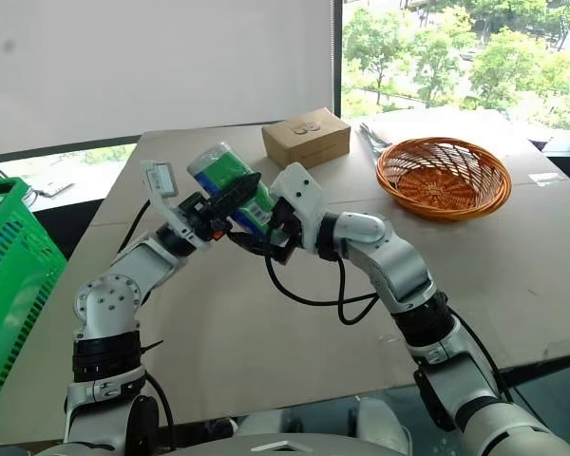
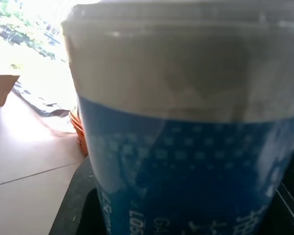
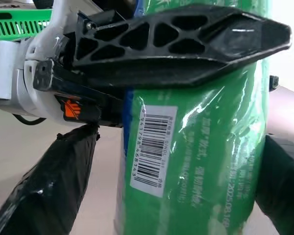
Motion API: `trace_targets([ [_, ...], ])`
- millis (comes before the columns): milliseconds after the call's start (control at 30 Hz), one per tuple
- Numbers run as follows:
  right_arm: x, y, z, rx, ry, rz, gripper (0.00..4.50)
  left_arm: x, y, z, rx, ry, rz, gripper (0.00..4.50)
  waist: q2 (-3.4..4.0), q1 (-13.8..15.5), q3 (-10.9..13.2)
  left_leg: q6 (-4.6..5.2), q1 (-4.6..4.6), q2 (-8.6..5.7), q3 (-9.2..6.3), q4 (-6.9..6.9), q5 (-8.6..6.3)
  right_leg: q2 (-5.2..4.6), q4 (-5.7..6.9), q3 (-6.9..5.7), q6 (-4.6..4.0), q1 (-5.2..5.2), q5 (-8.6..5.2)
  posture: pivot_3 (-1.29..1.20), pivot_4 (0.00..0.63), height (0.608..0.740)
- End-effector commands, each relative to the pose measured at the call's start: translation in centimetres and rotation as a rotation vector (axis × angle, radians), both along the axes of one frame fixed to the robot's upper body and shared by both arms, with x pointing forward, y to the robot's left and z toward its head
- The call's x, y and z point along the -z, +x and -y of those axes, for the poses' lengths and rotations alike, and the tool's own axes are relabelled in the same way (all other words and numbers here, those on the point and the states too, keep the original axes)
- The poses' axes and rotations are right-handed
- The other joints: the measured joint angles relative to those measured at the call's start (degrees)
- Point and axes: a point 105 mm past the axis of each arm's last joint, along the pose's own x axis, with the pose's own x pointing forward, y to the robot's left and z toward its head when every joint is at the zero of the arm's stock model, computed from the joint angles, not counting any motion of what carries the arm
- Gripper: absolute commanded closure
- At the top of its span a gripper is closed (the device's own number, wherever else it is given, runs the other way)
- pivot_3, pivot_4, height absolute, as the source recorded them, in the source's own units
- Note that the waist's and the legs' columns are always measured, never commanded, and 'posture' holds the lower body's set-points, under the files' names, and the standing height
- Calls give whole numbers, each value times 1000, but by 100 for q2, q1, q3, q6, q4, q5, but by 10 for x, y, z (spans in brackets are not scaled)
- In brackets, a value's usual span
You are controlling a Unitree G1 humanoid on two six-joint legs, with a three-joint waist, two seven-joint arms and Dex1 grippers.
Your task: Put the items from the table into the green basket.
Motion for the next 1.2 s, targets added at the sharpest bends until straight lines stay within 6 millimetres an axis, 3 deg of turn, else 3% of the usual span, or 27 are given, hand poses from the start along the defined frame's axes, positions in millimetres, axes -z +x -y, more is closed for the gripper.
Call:
trace_targets([
  [33, -25, -5, 9, -21, 68, 44, 11, -18, 10, -19, -149, 42, 74, 2675, 0, 13, 0, 0, 0, 0, 0, 0, 0, 0, 0, 0, 0, 0, 0, 6, 0, 740],
  [100, -25, -8, 19, -38, 63, 31, 11, -21, 16, -30, -239, 111, 102, 2675, 0, 23, 1, 0, 0, 0, -1, 0, 0, 0, 1, 0, 0, 0, 0, 13, 0, 740],
  [167, -31, -15, 32, -75, 75, 28, 11, -24, 24, -52, -381, 289, 146, 2675, -3, 28, 2, 0, 0, 0, -1, -1, 0, 0, 2, -1, 0, -1, 0, 31, 0, 740],
  [267, -46, -33, 42, -186, 125, 22, 11, -40, 40, -109, -736, 616, 239, 2675, 2, 31, 6, 1, 1, 0, -2, -7, -1, 2, -1, -1, 0, -1, 0, 38, 0, 740],
  [300, -53, -40, 44, -230, 145, 16, 11, -52, 41, -138, -905, 769, 278, 2675, 0, 38, 7, 3, 3, 0, 0, -9, -2, 2, -1, 1, 0, -2, 0, 44, 0, 740],
  [367, -66, -49, 49, -294, 173, 7, 11, -77, 34, -186, -1161, 956, 295, 2675, -5, 24, 14, 24, 4, 2, -1, -13, -14, 6, 1, 2, -1, -5, 0, 54, 0, 740],
  [433, -79, -52, 53, -321, 209, 16, 11, -102, 19, -230, -1391, 1020, 261, 2675, -7, 42, 15, 24, 1, 4, -1, -22, -14, 8, 0, 4, -1, -14, 0, 65, 0, 740],
  [533, -90, -50, 57, -323, 251, 24, 11, -114, 4, -266, -1503, 1131, 217, 2675, -15, 149, 11, 25, -9, 1, -2, -22, -15, -1, -7, 0, 0, -21, 0, 65, 0, 740],
  [667, -96, -48, 59, -324, 267, 39, 11, -128, -29, -322, -1692, 1214, 81, 2675, -22, 274, 9, 24, -15, -5, -1, -23, -16, -13, -7, -2, 1, -26, 0, 78, 0, 740],
  [800, -94, -45, 62, -311, 261, 41, 11, -127, -54, -353, -1817, 1299, -10, 2675, -40, 329, 7, 26, -15, -3, -2, -24, -18, -15, -1, -4, 0, -28, 0, 78, 0, 740],
  [933, -93, -43, 63, -306, 262, 37, 11, -99, -63, -365, -1824, 1265, -125, 2675, -53, 381, -2, 26, -17, -4, -2, -25, -18, -22, -1, -7, 0, -27, 0, 79, 0, 740],
  [967, -93, -43, 63, -305, 262, 37, 0, -96, -65, -367, -1830, 1255, -140, 1722, -54, 383, -2, 26, -18, -3, -3, -25, -19, -23, -2, -7, 0, -28, 0, 79, 0, 740],
  [1067, -91, -42, 64, -300, 259, 34, 0, -98, -68, -367, -1865, 1238, -132, 326, -73, 380, -10, 25, -22, -2, -3, -26, -19, -24, 0, -8, -1, -33, 0, 82, 0, 740],
  [1100, -90, -42, 65, -298, 257, 31, 0, -100, -66, -366, -1864, 1209, -118, 61, -83, 377, -15, 25, -25, -1, -3, -26, -19, -24, 1, -8, -1, -36, 0, 82, 0, 740],
  [1200, -86, -38, 69, -269, 249, 17, 0, -110, -44, -345, -1769, 1104, 25, 61, -93, 386, -22, 25, -36, -3, -2, -25, -19, -25, -2, -8, 0, -43, 0, 94, 0, 740],
])
